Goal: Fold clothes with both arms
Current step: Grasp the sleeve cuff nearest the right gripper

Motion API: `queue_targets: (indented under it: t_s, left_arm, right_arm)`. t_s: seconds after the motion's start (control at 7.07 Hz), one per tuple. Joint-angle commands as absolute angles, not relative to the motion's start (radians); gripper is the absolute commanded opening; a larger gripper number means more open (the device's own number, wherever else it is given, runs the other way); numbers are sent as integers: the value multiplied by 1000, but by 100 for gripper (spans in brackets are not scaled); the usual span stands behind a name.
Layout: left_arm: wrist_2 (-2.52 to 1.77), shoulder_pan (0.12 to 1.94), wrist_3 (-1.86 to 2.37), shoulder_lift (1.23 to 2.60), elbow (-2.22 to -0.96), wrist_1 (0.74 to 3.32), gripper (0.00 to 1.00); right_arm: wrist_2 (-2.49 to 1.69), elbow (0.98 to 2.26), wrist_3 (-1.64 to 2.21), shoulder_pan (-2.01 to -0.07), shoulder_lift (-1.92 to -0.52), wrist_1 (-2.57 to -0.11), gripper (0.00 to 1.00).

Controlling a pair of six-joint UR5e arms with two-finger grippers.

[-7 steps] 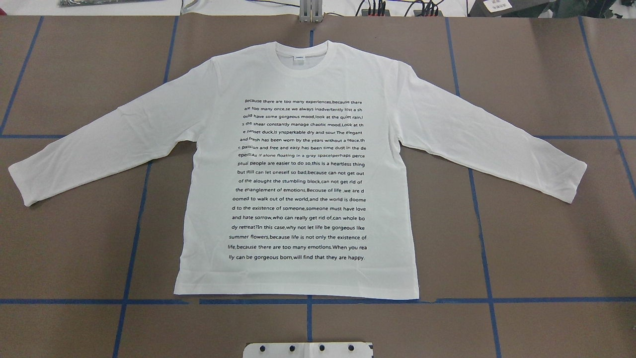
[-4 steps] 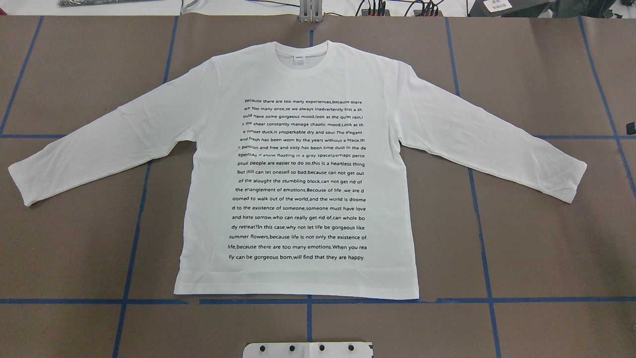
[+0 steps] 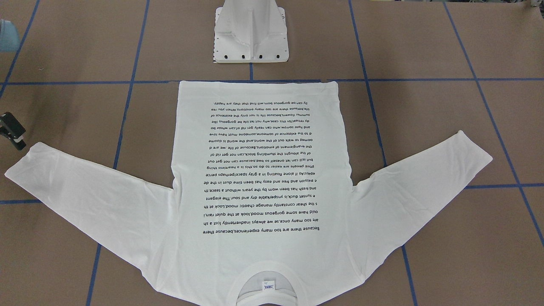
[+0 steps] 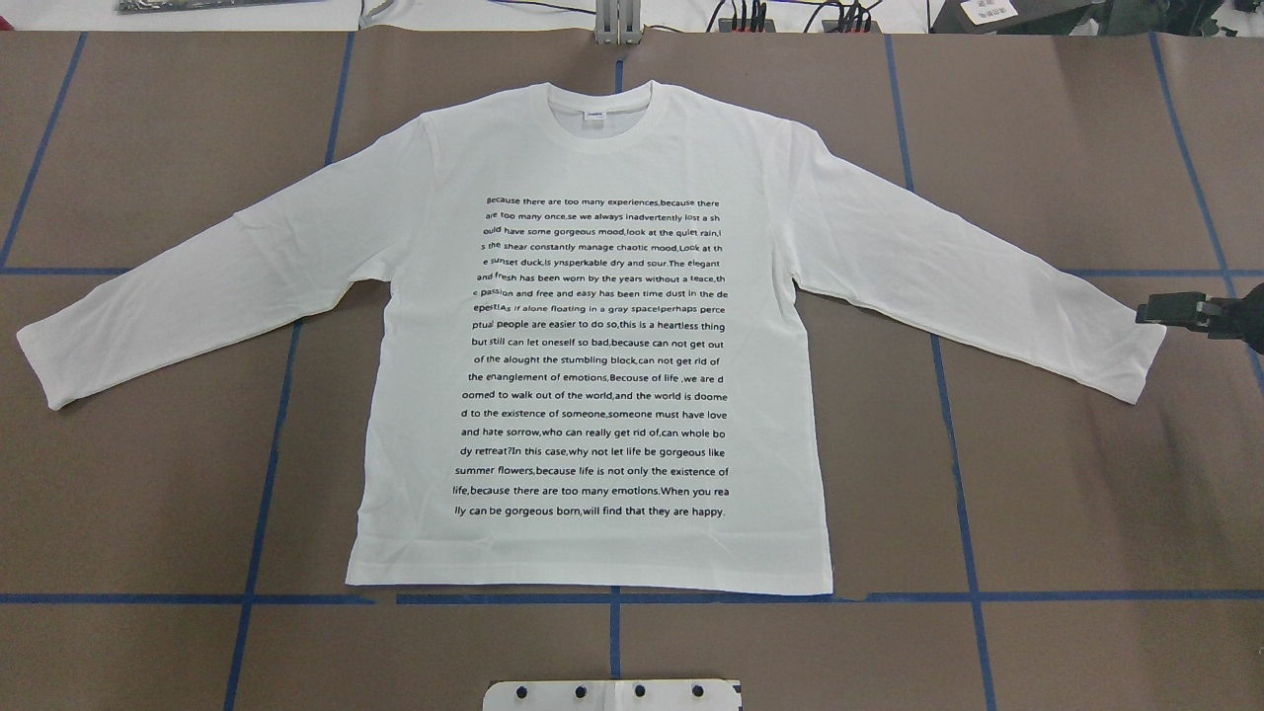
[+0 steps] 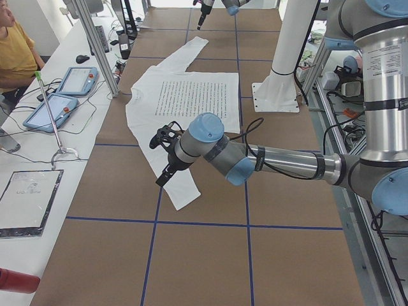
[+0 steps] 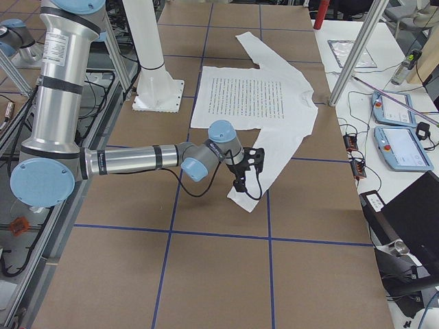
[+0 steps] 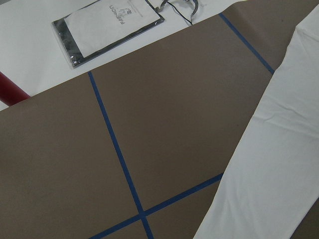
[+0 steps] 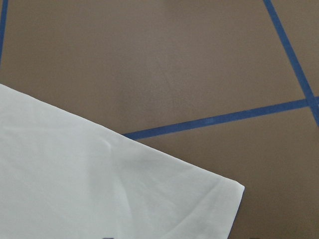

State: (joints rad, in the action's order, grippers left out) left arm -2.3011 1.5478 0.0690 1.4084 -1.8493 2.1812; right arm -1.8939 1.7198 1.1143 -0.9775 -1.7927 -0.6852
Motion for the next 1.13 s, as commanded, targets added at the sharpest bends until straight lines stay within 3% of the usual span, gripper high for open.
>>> queue_targets:
  t_s: [0.0,0.85,0.99]
  left_arm:
    - [-2301,1548,69,1408,-1848,2181,100]
    - [-2301,1548,67,1408,-1845,2183,100]
    - [-2301,1548,67,1408,-1845,2183,100]
  right_arm:
    - [-1746,1675,1230,-853,-1810,-618,74]
    - [-1687,1646,1270,-776,-1819,-617,55]
    - [-1687,1646,1270,-773,-1819,-617,43]
